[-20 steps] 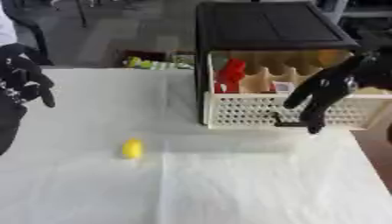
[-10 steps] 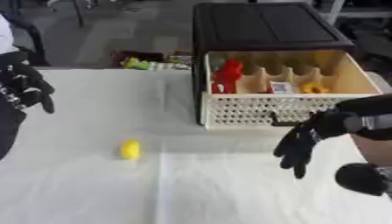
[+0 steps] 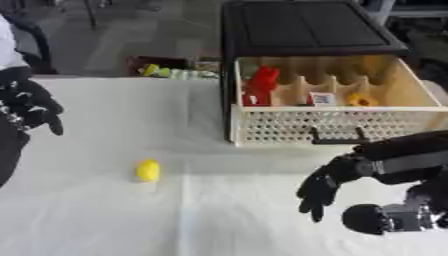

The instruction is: Pick up objects from table and place into drawer.

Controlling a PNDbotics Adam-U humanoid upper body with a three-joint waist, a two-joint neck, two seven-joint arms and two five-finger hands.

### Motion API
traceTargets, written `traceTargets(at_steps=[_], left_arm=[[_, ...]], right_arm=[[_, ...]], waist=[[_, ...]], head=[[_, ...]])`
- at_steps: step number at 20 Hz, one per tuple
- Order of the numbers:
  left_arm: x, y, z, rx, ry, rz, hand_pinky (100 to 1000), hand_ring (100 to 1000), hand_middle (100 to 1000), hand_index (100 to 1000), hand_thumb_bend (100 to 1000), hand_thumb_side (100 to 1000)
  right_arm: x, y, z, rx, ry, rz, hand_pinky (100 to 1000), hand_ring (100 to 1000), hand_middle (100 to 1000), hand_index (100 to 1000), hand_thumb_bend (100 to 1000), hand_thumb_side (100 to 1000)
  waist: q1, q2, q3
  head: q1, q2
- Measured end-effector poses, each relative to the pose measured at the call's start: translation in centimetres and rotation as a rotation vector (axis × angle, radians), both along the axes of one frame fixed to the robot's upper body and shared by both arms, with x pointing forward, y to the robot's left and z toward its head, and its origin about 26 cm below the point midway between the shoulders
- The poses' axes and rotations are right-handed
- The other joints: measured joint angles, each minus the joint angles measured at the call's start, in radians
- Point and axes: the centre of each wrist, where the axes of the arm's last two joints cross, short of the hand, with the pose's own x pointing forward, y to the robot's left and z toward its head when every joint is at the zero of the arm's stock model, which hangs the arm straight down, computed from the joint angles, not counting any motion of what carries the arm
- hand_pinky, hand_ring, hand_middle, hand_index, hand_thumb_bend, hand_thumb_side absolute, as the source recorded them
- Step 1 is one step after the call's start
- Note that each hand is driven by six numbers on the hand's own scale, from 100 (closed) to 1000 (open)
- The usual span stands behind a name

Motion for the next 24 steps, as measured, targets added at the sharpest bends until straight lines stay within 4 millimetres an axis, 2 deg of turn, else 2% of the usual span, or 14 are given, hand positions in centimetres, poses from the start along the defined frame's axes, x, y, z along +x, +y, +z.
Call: traceTargets(at_steps=[8, 17, 24], left_arm=[[0.0, -0.2, -0.1, 0.014, 0.003, 0.002, 428, 576, 567, 788, 120, 939], [0.0, -0.4, -0.2, 0.026, 0.003, -0.009, 433, 580, 571, 790, 122, 944], [0.0, -0.5, -0.3, 0.033, 0.007, -0.014, 435, 582, 572, 790, 124, 951]], right_arm=[[2.3, -0.8, -1.4, -0.034, 0.011, -0.087, 798, 968, 757, 923, 129, 1000], [4.0, -2.3, -2.8, -0.080, 0.007, -0.169, 779, 952, 753, 912, 112, 1000], [5.2, -1.9, -3.2, -0.081, 0.003, -0.177, 778, 951, 745, 907, 114, 1000]], waist=[[0.004, 0.018, 0.008], [0.004, 0.029, 0.016], [0.004, 0.031, 0.022]], head=[[-0.008, -0.009], [-0.012, -0.020], [-0.018, -0.029]])
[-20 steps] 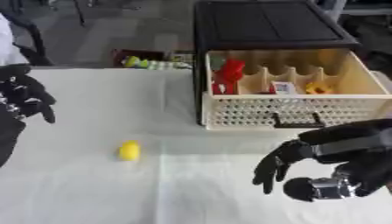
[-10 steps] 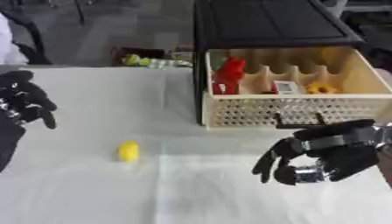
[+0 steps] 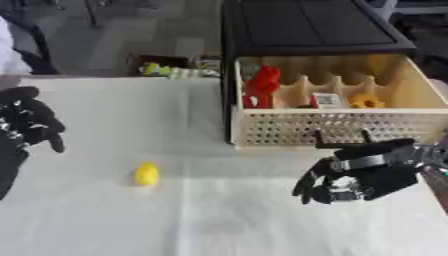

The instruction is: Pick up objects from table and place into drawer.

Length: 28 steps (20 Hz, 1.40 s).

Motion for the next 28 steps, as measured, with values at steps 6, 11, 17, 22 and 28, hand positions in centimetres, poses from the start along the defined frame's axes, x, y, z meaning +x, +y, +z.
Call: traceTargets(at_steps=[6, 11, 17, 22, 28], left_arm=[[0.0, 0.0, 0.0, 0.007, 0.003, -0.001, 437, 583, 572, 790, 127, 956], [0.0, -0.2, -0.1, 0.009, 0.007, -0.003, 437, 583, 572, 789, 130, 965], [0.0, -0.2, -0.3, 0.021, 0.015, 0.001, 439, 584, 573, 789, 131, 969], [0.0, -0.3, -0.3, 0.022, 0.017, 0.001, 440, 584, 573, 788, 132, 973], [0.0, -0.3, -0.3, 0.027, 0.018, 0.000, 440, 585, 574, 789, 132, 975]], right_arm=[[0.8, 0.3, 0.1, 0.012, -0.003, -0.006, 771, 948, 739, 896, 119, 1000], [1.4, 0.3, 0.4, 0.021, -0.013, -0.019, 764, 943, 733, 884, 120, 1000], [2.3, 0.2, 1.0, 0.037, -0.032, -0.039, 745, 927, 709, 866, 126, 1000], [3.1, 0.2, 1.5, 0.052, -0.045, -0.050, 727, 914, 694, 852, 129, 1000], [4.2, 0.2, 2.0, 0.060, -0.066, -0.066, 715, 902, 684, 842, 128, 1000]], waist=[[-0.001, 0.007, 0.004], [-0.003, 0.014, 0.007], [-0.004, 0.020, 0.012], [-0.004, 0.024, 0.013], [-0.004, 0.029, 0.016]], head=[[-0.002, -0.001], [-0.004, -0.008], [-0.008, -0.013], [-0.009, -0.018], [-0.012, -0.027]])
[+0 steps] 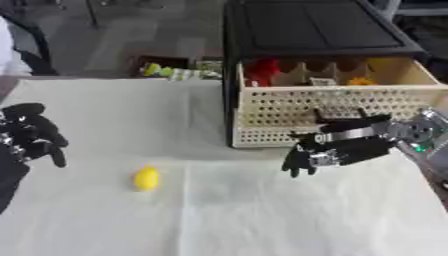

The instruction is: Pick up objects from table and place into drawer.

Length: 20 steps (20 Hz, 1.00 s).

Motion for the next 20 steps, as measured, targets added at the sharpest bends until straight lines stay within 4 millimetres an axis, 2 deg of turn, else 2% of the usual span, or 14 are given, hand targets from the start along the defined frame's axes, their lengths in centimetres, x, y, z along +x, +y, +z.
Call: traceTargets(at_steps=[20], left_arm=[[0.0, -0.3, -0.1, -0.001, 0.000, -0.011, 444, 587, 576, 783, 133, 984]], right_arm=[[4.9, 0.7, -0.2, 0.010, -0.038, -0.070, 700, 889, 674, 830, 108, 1000]], waist=[[0.003, 0.012, 0.023]], head=[[-0.014, -0.029]])
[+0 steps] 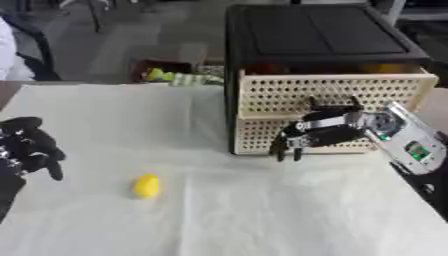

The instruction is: Pick up objects from table and place into drawer.

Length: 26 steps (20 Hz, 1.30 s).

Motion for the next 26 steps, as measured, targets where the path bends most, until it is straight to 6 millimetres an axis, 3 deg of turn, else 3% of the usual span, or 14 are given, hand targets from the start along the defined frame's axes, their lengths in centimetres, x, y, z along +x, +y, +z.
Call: traceTargets(at_steps=[8, 13, 19, 26], left_arm=[[0.0, -0.1, 0.0, 0.000, 0.002, -0.005, 445, 588, 577, 781, 134, 986], [0.0, -0.1, -0.1, -0.003, 0.002, -0.008, 446, 588, 577, 781, 134, 985], [0.0, -0.1, -0.1, -0.002, 0.003, -0.009, 447, 590, 578, 780, 135, 983], [0.0, -0.1, 0.0, -0.004, 0.005, -0.014, 450, 585, 579, 780, 134, 973]], right_arm=[[1.6, 0.2, 0.1, 0.028, -0.019, -0.028, 697, 889, 669, 828, 102, 1000], [1.7, 0.2, -0.1, 0.033, -0.036, -0.026, 684, 880, 667, 825, 100, 1000], [0.2, -0.7, -0.8, 0.006, -0.049, 0.000, 671, 871, 653, 819, 102, 1000], [-3.3, -1.5, -1.2, 0.001, -0.031, 0.074, 675, 880, 635, 817, 112, 1000]], waist=[[0.001, 0.000, 0.007], [0.001, 0.000, 0.007], [0.000, 0.000, 0.004], [0.001, 0.000, 0.003]], head=[[0.000, -0.005], [0.001, -0.005], [0.003, -0.005], [0.010, -0.005]])
